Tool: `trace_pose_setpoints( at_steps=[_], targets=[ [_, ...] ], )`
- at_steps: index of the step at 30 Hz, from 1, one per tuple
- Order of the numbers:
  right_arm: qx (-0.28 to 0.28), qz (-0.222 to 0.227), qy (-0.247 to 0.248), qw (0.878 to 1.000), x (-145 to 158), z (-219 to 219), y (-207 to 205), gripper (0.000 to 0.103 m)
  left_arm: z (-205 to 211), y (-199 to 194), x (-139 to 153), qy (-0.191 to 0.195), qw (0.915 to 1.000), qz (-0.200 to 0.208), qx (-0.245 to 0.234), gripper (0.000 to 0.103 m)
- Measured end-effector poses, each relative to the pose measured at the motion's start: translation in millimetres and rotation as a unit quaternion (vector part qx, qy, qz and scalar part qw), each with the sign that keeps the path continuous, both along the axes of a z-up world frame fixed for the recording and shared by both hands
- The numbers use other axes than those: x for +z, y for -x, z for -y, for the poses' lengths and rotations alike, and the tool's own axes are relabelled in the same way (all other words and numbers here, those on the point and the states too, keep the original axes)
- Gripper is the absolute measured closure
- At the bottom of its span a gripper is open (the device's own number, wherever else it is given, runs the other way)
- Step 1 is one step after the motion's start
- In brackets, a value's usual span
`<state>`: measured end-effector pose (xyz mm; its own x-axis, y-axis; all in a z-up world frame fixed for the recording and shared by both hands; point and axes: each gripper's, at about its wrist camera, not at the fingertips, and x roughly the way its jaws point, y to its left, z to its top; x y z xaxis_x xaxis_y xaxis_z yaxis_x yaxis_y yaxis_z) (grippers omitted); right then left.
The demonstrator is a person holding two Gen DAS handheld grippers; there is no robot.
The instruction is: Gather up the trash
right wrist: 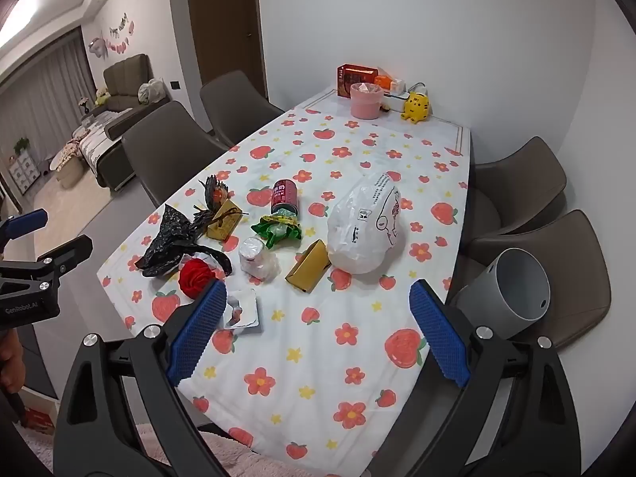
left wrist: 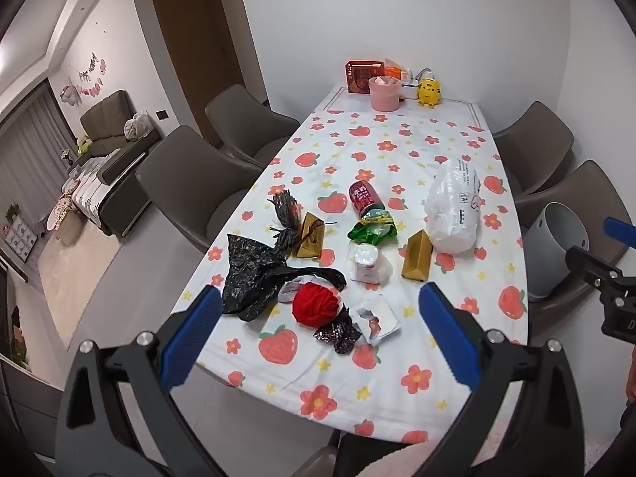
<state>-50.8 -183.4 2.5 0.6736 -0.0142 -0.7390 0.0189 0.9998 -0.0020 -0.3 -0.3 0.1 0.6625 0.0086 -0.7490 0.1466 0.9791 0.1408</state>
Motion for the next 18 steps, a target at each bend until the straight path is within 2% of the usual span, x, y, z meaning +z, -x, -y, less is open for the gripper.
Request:
trace_pose_setpoints(
  at_steps=[18],
  targets=[
    [0.001, -0.001, -0.003, 1.000, 0.3, -1.1, -2.0, 0.013, 0.3, 0.8, -0.1, -0.002, 1.0000, -0.001, 0.000, 0.004]
  ],
)
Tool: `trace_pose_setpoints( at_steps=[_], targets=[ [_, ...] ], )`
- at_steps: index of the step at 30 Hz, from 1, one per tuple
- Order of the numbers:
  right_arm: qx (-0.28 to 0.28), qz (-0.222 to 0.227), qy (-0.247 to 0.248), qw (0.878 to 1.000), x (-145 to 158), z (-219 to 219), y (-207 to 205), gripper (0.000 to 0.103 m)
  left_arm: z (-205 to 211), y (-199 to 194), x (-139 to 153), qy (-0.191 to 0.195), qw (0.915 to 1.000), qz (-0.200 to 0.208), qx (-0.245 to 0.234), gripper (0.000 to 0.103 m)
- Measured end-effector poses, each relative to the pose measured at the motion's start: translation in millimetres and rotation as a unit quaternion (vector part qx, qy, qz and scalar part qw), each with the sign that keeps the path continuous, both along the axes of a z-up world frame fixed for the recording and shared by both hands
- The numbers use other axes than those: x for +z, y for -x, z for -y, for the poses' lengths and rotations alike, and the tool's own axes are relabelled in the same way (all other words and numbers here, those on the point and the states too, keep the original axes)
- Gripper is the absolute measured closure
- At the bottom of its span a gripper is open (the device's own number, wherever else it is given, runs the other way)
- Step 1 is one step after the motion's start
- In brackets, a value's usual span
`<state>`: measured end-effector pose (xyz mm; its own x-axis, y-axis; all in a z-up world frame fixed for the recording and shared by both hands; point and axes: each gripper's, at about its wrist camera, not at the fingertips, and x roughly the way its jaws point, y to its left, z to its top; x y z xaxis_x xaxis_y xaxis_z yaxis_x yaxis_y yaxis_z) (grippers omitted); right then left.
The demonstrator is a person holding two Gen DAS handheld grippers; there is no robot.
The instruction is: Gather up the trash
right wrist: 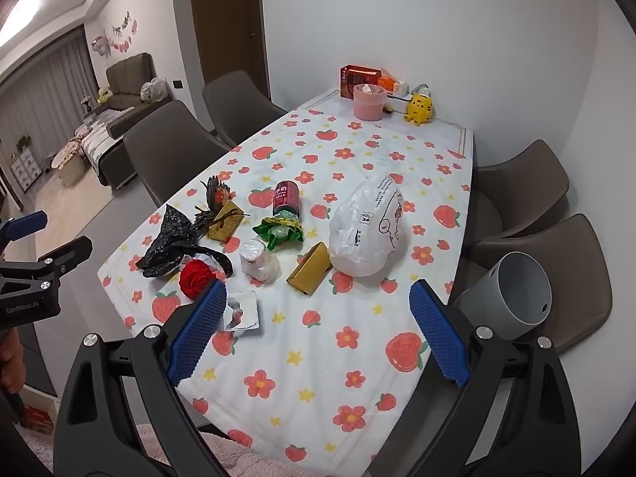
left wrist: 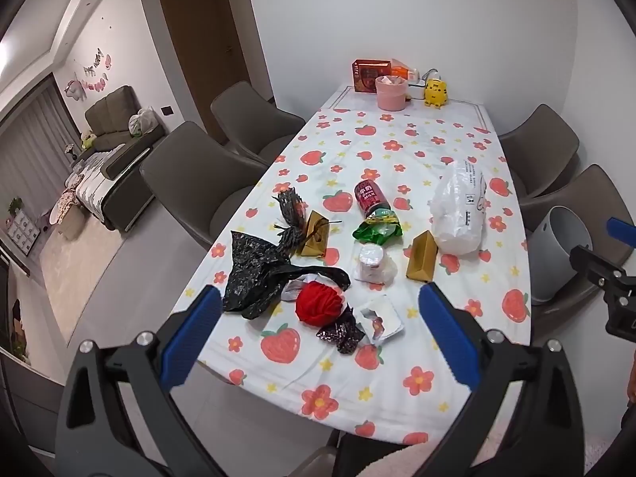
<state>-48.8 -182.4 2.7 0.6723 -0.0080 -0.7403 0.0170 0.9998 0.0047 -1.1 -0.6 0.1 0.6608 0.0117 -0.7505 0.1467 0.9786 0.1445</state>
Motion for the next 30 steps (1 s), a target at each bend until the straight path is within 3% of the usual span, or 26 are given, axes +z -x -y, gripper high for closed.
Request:
trace_pose_setpoints(
  at_steps=[30],
  targets=[
    [-0.007, -0.001, 0.008, 1.000, -7, 5, -10, 0.013, -29, -4, -16, 0.002, 0.9999, -0.009, 0.007, 0.004]
  ],
)
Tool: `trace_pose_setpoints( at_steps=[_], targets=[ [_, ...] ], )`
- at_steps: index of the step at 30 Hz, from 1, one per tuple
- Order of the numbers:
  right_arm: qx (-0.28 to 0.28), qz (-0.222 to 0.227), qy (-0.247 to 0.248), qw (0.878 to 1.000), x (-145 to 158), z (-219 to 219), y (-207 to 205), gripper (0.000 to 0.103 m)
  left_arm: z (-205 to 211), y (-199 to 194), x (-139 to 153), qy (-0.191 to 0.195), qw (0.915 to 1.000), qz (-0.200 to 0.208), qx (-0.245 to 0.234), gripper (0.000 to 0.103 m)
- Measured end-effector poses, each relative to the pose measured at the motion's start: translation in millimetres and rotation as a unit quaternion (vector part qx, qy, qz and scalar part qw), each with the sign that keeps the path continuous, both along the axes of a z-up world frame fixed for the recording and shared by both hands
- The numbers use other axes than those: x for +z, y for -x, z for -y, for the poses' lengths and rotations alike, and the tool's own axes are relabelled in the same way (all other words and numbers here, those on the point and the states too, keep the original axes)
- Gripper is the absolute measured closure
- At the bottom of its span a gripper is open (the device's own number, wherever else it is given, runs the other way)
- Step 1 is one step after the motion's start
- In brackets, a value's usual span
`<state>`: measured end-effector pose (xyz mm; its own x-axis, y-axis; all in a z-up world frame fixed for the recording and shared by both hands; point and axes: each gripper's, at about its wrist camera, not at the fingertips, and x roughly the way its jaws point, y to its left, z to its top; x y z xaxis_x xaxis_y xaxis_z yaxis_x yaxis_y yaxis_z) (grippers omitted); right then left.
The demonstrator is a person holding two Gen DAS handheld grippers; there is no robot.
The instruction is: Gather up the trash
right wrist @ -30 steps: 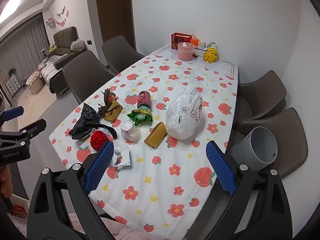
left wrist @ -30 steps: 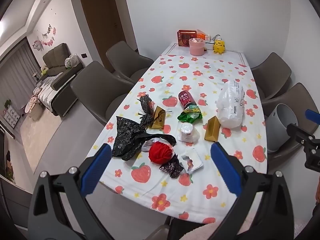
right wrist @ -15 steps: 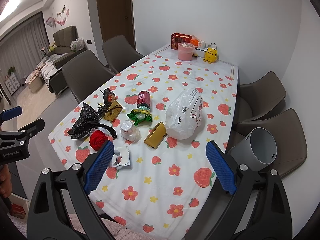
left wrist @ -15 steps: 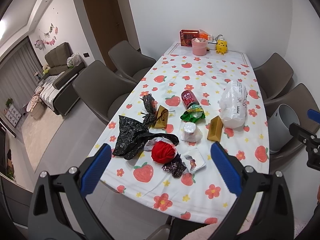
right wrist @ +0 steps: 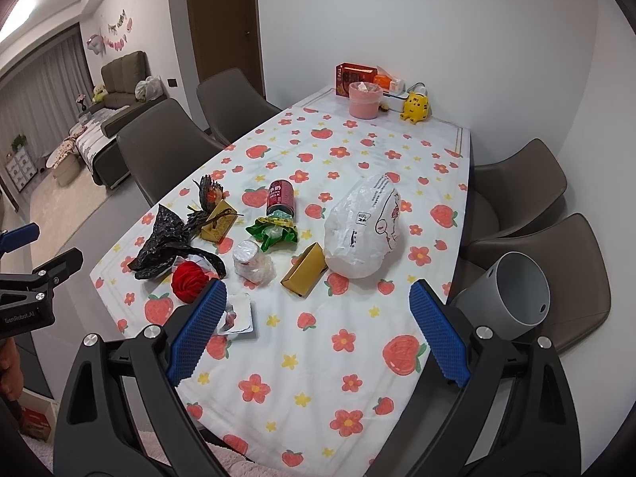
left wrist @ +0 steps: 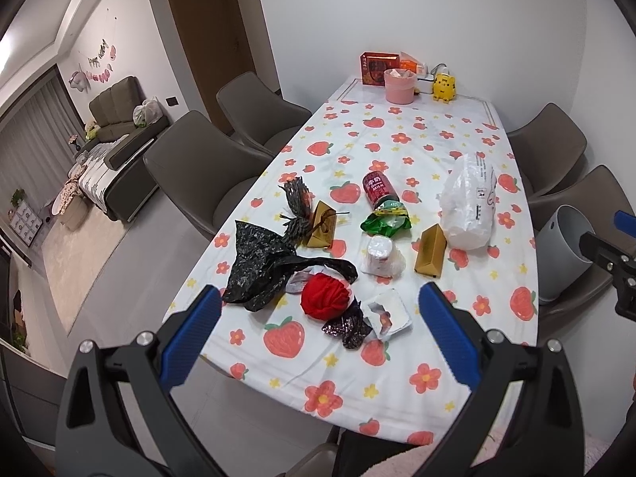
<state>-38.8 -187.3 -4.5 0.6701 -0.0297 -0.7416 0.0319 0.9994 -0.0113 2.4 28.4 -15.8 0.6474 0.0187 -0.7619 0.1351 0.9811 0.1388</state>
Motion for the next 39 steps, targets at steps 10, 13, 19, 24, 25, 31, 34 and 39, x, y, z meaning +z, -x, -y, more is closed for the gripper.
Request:
trace_pose_setpoints(
  at_steps=[10, 13, 19, 24, 25, 31, 34, 39],
  targets=[
    [-0.004, -0.007, 0.011, 1.000, -22, 1, -20, 0.013, 11, -14, -23, 0.001, 0.9995, -0.030, 0.001, 0.004],
    [-0.004, -0.010, 0.010, 1.000, -31, 2, -27, 0.013, 13, -18, -34, 0.003, 0.9993, -0.038, -0.002, 0.004],
    [0.021, -0.023, 0.003, 1.000, -55, -5, -42, 0.013, 15, -26, -65, 0.014, 0.9983, -0.056, -0.004, 0.004],
    [0.064, -0.034, 0.000, 0.997, -90, -21, -58, 0.020, 15, -33, -104, 0.013, 0.9968, -0.079, -0.004, 0.004],
    [0.073, -0.039, 0.001, 0.997, -99, -25, -62, 0.023, 14, -34, -112, 0.011, 0.9965, -0.083, -0.002, 0.004],
    [0.127, -0.076, -0.007, 0.989, -167, -48, -85, 0.032, 7, -49, -165, 0.017, 0.9945, -0.103, 0.007, 0.004],
    [0.154, -0.087, 0.003, 0.984, -200, -60, -92, 0.033, 3, -58, -193, 0.020, 0.9936, -0.111, 0.007, 0.004],
    [0.186, -0.110, -0.006, 0.976, -243, -73, -100, 0.041, -1, -67, -238, 0.016, 0.9926, -0.120, 0.012, 0.004]
  ],
)
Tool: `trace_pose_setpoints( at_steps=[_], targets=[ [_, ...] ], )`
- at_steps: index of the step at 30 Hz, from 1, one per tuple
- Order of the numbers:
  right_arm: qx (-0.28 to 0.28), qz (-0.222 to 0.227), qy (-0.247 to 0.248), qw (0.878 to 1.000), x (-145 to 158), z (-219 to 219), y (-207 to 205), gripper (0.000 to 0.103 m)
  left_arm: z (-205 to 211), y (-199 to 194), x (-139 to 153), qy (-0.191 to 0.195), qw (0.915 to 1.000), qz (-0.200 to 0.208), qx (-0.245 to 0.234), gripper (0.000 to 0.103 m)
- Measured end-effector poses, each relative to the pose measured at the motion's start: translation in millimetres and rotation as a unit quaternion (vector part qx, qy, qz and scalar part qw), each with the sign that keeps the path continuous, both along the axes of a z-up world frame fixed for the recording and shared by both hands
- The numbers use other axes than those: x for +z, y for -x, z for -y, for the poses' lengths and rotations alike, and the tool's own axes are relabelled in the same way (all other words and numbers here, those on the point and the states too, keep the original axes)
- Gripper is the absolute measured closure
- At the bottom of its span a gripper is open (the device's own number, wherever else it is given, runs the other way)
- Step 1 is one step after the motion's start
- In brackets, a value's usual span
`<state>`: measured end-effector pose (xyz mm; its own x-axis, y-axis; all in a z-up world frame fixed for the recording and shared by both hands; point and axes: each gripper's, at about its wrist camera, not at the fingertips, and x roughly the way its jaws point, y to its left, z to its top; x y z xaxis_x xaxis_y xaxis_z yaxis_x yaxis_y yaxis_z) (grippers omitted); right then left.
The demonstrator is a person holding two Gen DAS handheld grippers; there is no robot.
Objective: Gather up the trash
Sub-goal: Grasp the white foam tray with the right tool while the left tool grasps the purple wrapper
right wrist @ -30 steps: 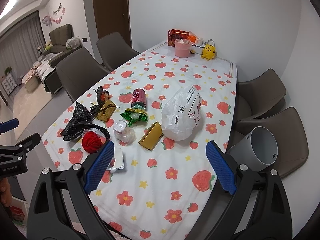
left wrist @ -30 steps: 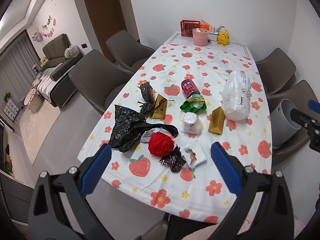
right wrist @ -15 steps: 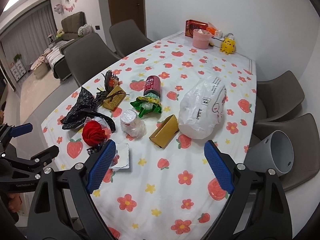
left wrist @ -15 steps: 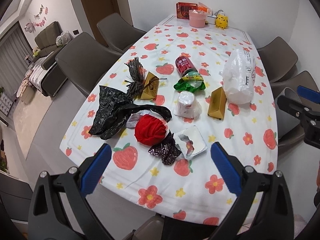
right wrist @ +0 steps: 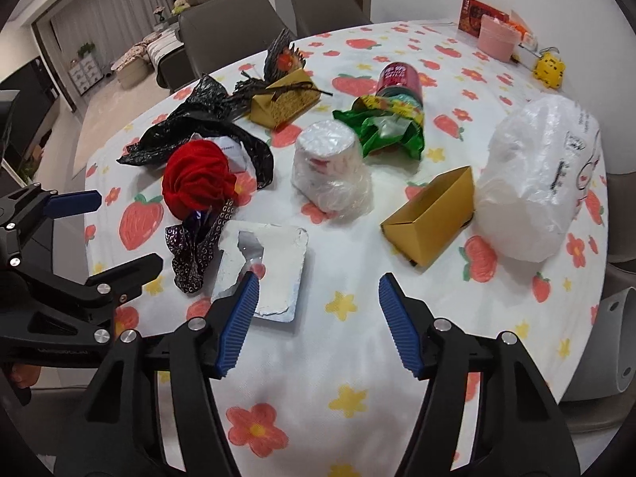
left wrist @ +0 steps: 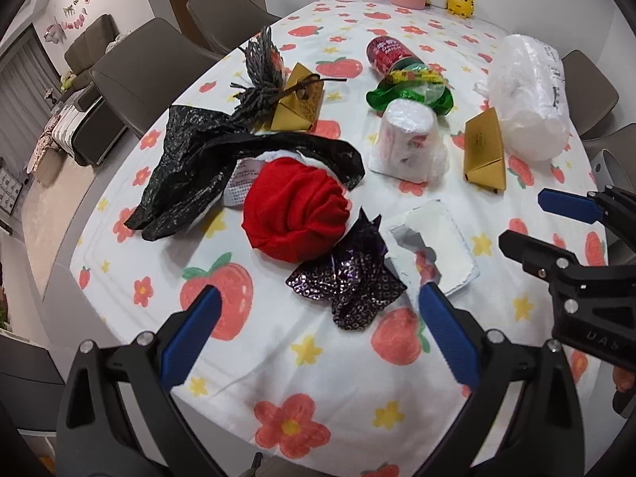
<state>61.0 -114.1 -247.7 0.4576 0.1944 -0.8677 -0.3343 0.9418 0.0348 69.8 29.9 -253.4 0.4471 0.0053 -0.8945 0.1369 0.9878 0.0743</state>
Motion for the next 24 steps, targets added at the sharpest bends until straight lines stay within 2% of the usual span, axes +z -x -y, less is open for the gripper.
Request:
trace_pose_setpoints(
  at_steps=[9, 14, 17, 18, 19, 20, 21, 22, 24],
  targets=[
    [0.016, -0.030, -0.017, 0.999, -36, -8, -9, 0.042, -4, -2, -33, 0.003, 0.9999, -0.004, -0.009, 0.004],
    [0.024, -0.040, -0.015, 0.999, -49, -10, -14, 0.042, -2, -2, -48, -0.017, 0.9996, -0.003, -0.021, 0.004],
    [0.026, -0.050, -0.029, 0.998, -55, -11, -15, 0.045, -3, -6, -57, -0.019, 0.9995, -0.004, -0.024, 0.005],
    [0.028, -0.053, -0.033, 0.998, -56, -12, -16, 0.050, -3, -6, -58, -0.021, 0.9995, -0.004, -0.025, 0.005],
    [0.033, -0.056, -0.036, 0.997, -57, -14, -16, 0.058, -4, -7, -60, -0.021, 0.9994, -0.004, -0.027, 0.006],
    [0.040, -0.060, -0.040, 0.997, -58, -16, -16, 0.065, -4, -8, -61, -0.021, 0.9994, -0.003, -0.027, 0.010],
    [0.047, -0.064, -0.046, 0.996, -59, -19, -15, 0.076, -5, -9, -62, -0.020, 0.9994, -0.003, -0.028, 0.019],
    [0.052, -0.067, -0.050, 0.995, -59, -21, -15, 0.080, -6, -11, -65, -0.014, 0.9993, -0.013, -0.031, 0.050],
    [0.059, -0.061, -0.044, 0.995, -59, -26, -14, 0.081, -10, -14, -67, 0.013, 0.9992, -0.023, -0.029, 0.060]
  ],
)
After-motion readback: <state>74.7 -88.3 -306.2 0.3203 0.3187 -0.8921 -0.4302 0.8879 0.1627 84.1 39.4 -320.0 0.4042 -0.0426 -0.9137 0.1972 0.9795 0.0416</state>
